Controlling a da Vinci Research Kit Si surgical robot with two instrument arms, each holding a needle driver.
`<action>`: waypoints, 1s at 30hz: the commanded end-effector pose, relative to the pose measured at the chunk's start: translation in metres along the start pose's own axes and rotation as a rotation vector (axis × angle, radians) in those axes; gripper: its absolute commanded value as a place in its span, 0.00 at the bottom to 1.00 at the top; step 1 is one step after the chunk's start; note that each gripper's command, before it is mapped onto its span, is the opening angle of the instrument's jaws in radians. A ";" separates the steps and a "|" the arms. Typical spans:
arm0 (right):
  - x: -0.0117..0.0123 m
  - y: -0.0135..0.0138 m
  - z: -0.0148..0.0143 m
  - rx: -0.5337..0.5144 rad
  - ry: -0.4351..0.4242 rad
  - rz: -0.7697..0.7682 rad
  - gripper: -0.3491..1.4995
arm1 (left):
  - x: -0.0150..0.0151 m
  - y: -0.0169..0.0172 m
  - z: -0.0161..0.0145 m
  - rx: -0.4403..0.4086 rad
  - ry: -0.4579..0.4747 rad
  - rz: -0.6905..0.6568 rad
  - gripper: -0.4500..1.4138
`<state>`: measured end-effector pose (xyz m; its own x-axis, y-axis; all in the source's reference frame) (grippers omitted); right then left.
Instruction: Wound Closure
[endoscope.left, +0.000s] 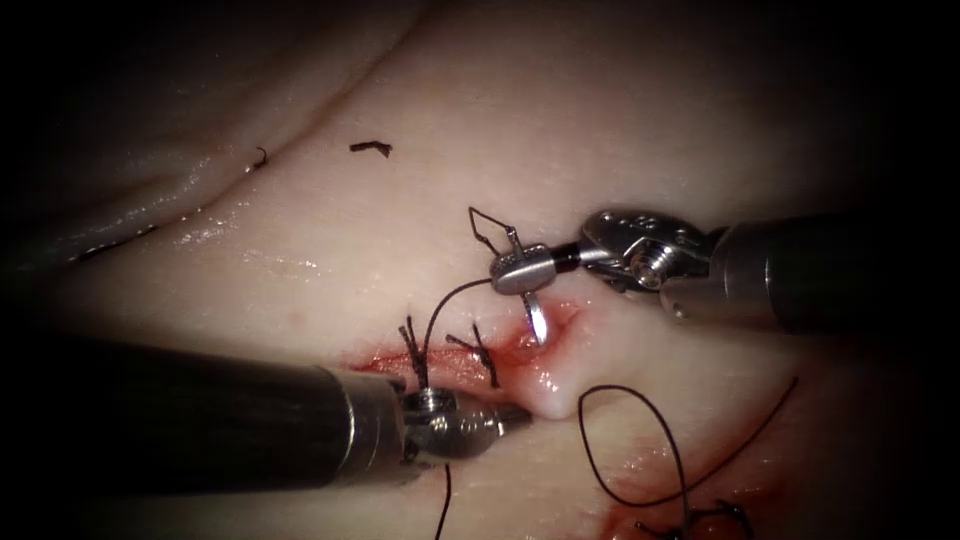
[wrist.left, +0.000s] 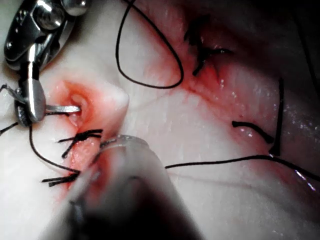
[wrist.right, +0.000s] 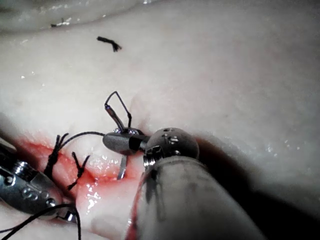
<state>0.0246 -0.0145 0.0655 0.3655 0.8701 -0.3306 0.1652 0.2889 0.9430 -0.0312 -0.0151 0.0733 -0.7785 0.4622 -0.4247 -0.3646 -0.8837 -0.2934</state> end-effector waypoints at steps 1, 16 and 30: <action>-0.0006 0.0000 0.0011 0.008 -0.007 0.021 0.00 | -0.0001 0.0004 0.0007 -0.002 0.000 0.000 0.23; -0.0024 -0.0025 0.0028 0.025 -0.008 0.439 0.00 | -0.0002 0.0004 0.0007 -0.006 -0.001 0.002 0.23; -0.0022 -0.0076 0.0033 0.123 0.023 0.550 0.00 | -0.0002 0.0004 0.0007 -0.007 -0.004 0.003 0.23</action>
<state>0.0248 -0.0195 0.0587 0.4064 0.8883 0.2139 0.0590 -0.2591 0.9640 -0.0310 -0.0151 0.0733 -0.7810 0.4597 -0.4227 -0.3598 -0.8845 -0.2971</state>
